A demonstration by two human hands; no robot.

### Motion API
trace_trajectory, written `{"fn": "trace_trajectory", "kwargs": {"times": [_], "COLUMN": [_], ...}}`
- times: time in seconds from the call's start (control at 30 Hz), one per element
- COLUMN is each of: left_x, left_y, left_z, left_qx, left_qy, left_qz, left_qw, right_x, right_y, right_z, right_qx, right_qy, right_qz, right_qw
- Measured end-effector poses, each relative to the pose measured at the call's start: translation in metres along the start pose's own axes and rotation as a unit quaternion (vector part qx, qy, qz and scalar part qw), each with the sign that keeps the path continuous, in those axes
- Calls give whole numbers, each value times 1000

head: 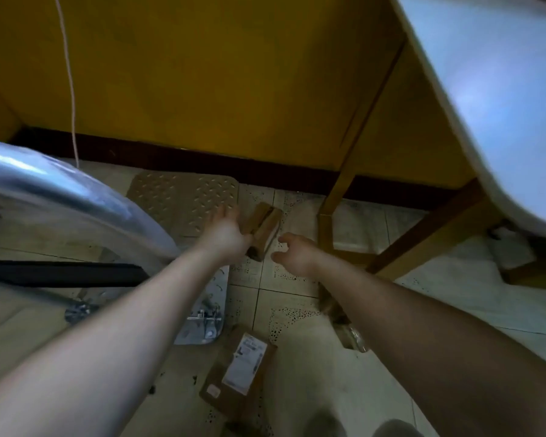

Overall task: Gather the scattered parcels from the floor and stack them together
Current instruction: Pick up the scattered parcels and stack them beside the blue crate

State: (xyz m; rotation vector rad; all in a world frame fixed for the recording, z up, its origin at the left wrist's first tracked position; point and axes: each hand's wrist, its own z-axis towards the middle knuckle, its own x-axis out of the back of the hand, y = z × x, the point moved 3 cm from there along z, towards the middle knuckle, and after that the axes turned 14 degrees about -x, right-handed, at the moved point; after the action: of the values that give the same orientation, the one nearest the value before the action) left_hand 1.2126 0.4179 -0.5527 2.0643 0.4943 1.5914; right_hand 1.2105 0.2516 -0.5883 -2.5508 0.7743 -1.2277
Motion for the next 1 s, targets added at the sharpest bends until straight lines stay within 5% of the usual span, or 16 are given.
{"fn": "trace_trajectory", "kwargs": {"times": [0.47, 1.0], "left_x": [-104, -201], "left_y": [-96, -158], "left_z": [77, 137], "left_qx": [-2, -7], "left_qy": [-17, -21], "left_qz": [-21, -13], "left_qw": [1000, 1000], "right_x": [-46, -123], "right_y": [11, 68], "right_z": [130, 227], "right_qx": [24, 53], "right_qy": [52, 42], "right_qz": [-74, -14], "right_qw": [996, 998]}}
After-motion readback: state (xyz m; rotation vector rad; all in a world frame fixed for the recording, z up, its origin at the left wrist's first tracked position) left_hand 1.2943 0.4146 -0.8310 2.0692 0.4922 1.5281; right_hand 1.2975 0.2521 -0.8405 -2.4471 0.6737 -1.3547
